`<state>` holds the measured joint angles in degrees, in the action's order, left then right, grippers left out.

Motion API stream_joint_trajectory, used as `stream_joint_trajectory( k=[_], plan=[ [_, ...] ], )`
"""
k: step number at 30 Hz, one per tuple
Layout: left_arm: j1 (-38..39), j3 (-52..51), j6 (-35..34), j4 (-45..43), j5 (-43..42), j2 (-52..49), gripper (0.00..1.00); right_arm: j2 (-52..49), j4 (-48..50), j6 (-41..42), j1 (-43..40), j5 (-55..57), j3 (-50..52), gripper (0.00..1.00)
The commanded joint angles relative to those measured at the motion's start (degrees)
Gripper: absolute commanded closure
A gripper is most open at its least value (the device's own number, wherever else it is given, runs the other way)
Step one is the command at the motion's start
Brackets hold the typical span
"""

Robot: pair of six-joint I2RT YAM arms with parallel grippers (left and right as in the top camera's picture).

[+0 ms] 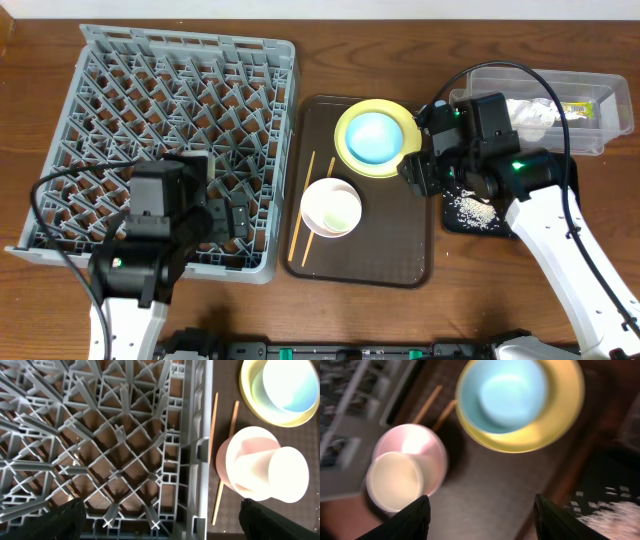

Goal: Sort waste into correct bins and load items into the dishwasher
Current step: 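Grasp the pink cup with the right gripper and lift it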

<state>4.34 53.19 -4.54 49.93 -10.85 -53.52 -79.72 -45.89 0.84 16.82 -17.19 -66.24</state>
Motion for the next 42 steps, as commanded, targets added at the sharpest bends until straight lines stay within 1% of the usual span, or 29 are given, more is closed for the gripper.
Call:
stream_joint_trajectory(
  k=[1,2,4,5,6,7,11,15,17,19,20,25,30,32,34,36,37,40,41,42],
  plan=[
    [0.2,1.4,-0.5,0.6,-0.5,-1.7,0.02,-1.4,-0.2,-0.5,1.3,-9.5,-0.4,0.37],
    [0.2,1.4,-0.5,1.0,-0.5,-2.0,0.02,-2.0,-0.2,-0.5,2.1,-9.4,-0.4,0.37],
    [0.2,1.4,-0.5,2.1,-0.5,-2.4,0.02,-3.8,-0.4,-0.5,4.5,-9.2,-0.4,0.41],
    [0.2,1.4,-0.5,2.9,-0.5,-2.5,0.02,-5.4,-0.5,-0.5,6.3,-9.2,-0.4,0.46],
    [0.2,1.4,-0.5,3.5,-0.5,-2.6,0.02,-6.4,-0.6,-0.5,7.4,-8.8,-0.4,0.48],
    [0.2,1.4,-0.5,3.9,-0.5,-2.6,0.02,-7.6,-0.5,-0.4,8.7,-8.0,-0.4,0.54],
    [0.2,1.4,-0.5,4.9,-0.5,-2.6,0.02,-12.7,-0.4,2.5,11.8,-5.3,-0.4,0.55],
    [0.2,1.4,-0.5,5.3,-0.5,-2.6,0.02,-17.1,-0.4,3.9,13.5,-5.3,-0.4,0.64],
    [0.2,1.4,-0.5,5.3,-0.5,-2.6,0.02,-19.3,-0.2,4.6,14.0,-5.3,-0.4,0.73],
    [0.2,1.4,-0.5,5.3,-0.5,-2.6,0.02,-20.2,0.2,5.5,14.0,-5.3,-0.4,0.88],
    [0.2,1.4,-0.5,5.3,-0.5,-2.6,0.02,-20.5,0.7,6.1,14.0,-5.3,-0.4,0.99],
    [0.2,1.4,-0.5,5.3,-0.5,-2.6,0.02,-18.4,1.3,6.4,13.2,-5.3,-1.8,0.99],
    [0.2,1.4,-0.5,5.3,-0.5,-2.6,0.02,-12.2,-1.6,6.4,9.6,-2.3,-5.9,0.99],
    [0.2,1.4,-0.5,5.3,-1.2,-2.6,0.02,-8.0,-2.2,6.4,6.8,-1.0,-6.6,0.99],
    [0.2,1.4,-0.5,5.0,-4.1,-2.6,0.02,-4.9,-2.6,6.6,4.0,-1.1,-6.6,0.99],
    [0.2,1.4,-0.5,3.0,-11.7,-2.6,0.02,-3.1,-3.0,11.4,0.8,-3.1,-6.6,0.99],
    [0.2,1.4,-0.5,1.8,-15.5,-2.7,0.02,-2.7,-2.7,12.7,-1.1,-7.0,-6.5,0.99],
    [0.2,1.4,-1.2,-3.9,-28.9,-3.9,0.02,-2.9,-1.3,12.4,-4.7,-19.3,-6.2,0.99],
    [0.2,1.4,-2.3,-6.3,-33.4,-4.7,0.02,-3.2,-0.5,11.5,-5.9,-25.8,-6.0,0.99],
    [0.3,1.4,-3.8,-10.8,-41.4,-6.2,0.02,-3.8,0.0,9.5,-6.5,-33.6,-6.0,0.99]
  ],
)
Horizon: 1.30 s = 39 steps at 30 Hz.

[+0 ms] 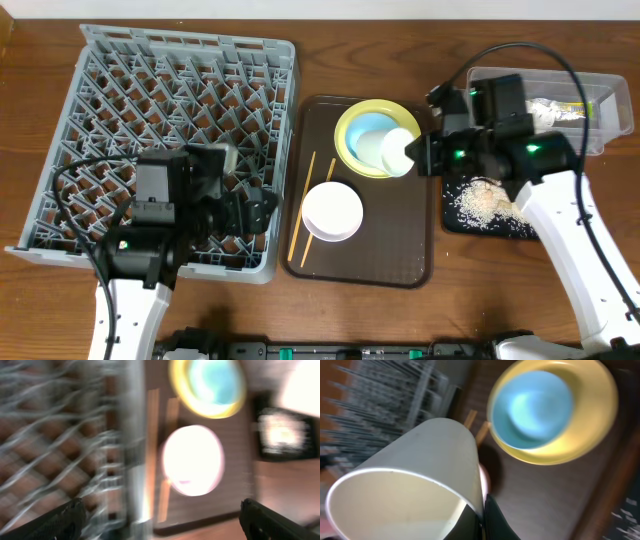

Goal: Sort waste into correct bins and load items into the dishwasher
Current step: 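Grasp the pink cup with the right gripper and lift it, then hand the pink cup from the right gripper to the left gripper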

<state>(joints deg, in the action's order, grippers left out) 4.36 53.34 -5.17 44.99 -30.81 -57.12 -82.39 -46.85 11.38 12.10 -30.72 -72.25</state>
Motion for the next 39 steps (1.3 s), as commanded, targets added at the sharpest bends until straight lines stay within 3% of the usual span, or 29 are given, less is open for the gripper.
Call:
stream_joint_trajectory(
  k=[1,5,11,16,25,31,39],
  plan=[
    [0.2,1.2,-3.1,-8.4,-26.1,-3.6,0.02,-1.6,1.4,-2.4,-1.7,-24.8,0.0,0.99],
    [0.2,1.2,-3.9,-18.3,-42.4,-8.4,0.02,-3.1,3.8,-3.8,0.2,-35.8,0.0,0.99],
    [0.8,1.2,-10.2,-28.8,-50.9,-14.3,0.02,-3.3,10.0,-2.4,1.5,-44.0,0.0,0.99],
    [3.2,1.3,-13.2,-35.1,-51.6,-15.2,0.02,-3.3,10.7,-2.0,2.2,-44.6,0.0,0.99],
    [9.0,1.3,-24.8,-50.7,-52.3,-15.2,0.03,-3.3,10.9,-2.0,2.6,-44.6,0.0,0.99],
    [9.5,1.3,-25.2,-50.7,-52.3,-15.2,0.23,-3.3,11.2,-2.0,2.6,-44.4,0.0,0.99],
    [9.5,1.3,-25.2,-51.3,-52.3,-15.2,0.23,-3.3,10.2,-2.0,2.6,-44.3,0.0,0.99]
  ],
)
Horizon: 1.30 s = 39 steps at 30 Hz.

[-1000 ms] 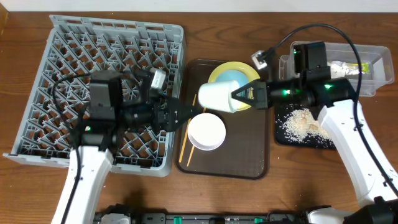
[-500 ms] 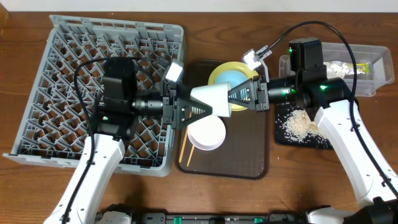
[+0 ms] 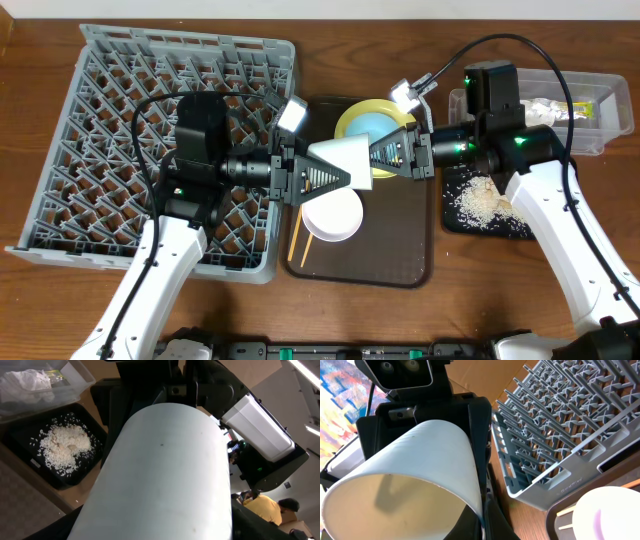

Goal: Sort waste into correct bins and load items into the dishwasher
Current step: 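Hand the pink cup from the right gripper to the left gripper, then place the cup upside down in the dish rack with the left gripper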

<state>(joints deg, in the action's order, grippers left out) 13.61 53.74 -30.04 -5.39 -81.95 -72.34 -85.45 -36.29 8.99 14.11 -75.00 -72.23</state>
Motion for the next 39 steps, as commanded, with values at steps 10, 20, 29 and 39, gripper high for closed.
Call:
stream_joint_trajectory(
  k=[10,20,29,39],
  plan=[
    [0.2,0.9,-0.7,-2.5,-1.2,0.0,0.20,-0.2,-1.7,0.4,0.6,1.5,0.0,0.99],
    [0.2,0.9,1.5,-2.4,0.5,0.0,0.41,-0.2,-2.5,0.4,0.6,1.5,0.0,0.99],
    [-0.8,0.9,9.5,3.1,12.7,0.0,0.48,-0.2,-8.4,-0.3,-0.9,12.1,0.0,0.94],
    [-7.3,0.9,19.3,18.8,30.1,1.8,0.49,-0.2,-12.2,-3.3,-9.1,19.5,0.0,0.76]
  ],
)
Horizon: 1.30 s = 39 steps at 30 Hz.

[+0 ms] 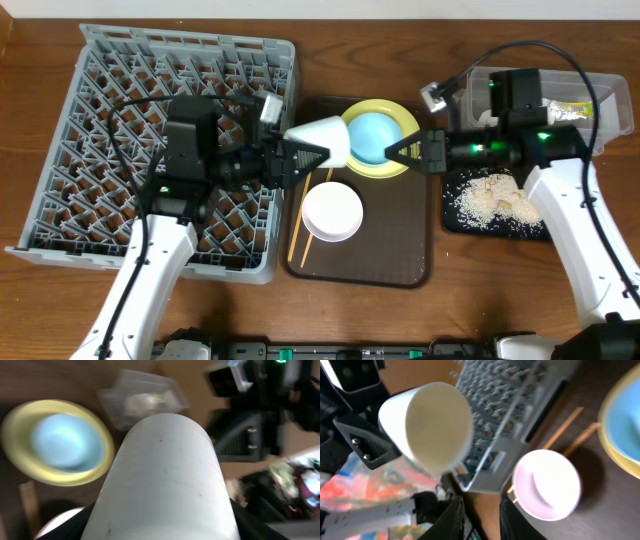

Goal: Sort waste into correct bins and load items into the dishwasher
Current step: 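Place the cup upside down in the dish rack with the left gripper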

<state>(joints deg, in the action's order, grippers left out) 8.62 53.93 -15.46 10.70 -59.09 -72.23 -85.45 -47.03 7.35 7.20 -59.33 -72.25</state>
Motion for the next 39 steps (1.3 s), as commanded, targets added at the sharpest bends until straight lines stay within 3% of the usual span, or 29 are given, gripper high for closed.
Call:
stream_joint_trajectory(
  k=[1,3,10,14,23,31,33,36,39],
  plan=[
    [-3.5,0.7,6.1,5.9,11.0,2.8,0.49,-0.2,-2.4,-2.2,-2.7,5.7,0.0,0.75],
    [-5.1,0.7,7.0,10.3,17.2,4.9,0.48,-0.2,-4.5,-3.5,-3.5,9.9,0.0,0.71],
    [-11.6,2.0,7.1,33.4,50.1,16.0,0.44,2.4,-12.3,-6.0,-3.9,29.8,-0.4,0.69],
    [-14.2,1.9,7.1,42.4,61.9,16.5,0.44,4.7,-14.0,-6.0,-3.9,36.5,-0.4,0.69],
    [-16.0,1.8,7.0,43.8,62.7,8.7,0.44,6.0,-15.2,-7.3,-3.8,38.1,-0.4,0.68],
    [-16.0,1.8,7.0,38.5,62.5,-4.5,0.43,6.0,-15.7,-7.2,-3.8,38.1,-0.4,0.68],
    [-16.0,1.8,7.0,38.5,62.6,-6.8,0.32,6.0,-15.8,-7.3,-3.8,38.1,-0.4,0.68],
    [-16.0,1.8,7.0,38.7,62.6,-9.3,0.25,6.0,-15.8,-7.3,-3.8,38.1,-0.4,0.68],
    [-16.0,1.8,7.0,39.6,62.5,-10.4,0.06,6.0,-15.8,-7.3,-3.8,38.1,-0.4,0.68]
  ],
)
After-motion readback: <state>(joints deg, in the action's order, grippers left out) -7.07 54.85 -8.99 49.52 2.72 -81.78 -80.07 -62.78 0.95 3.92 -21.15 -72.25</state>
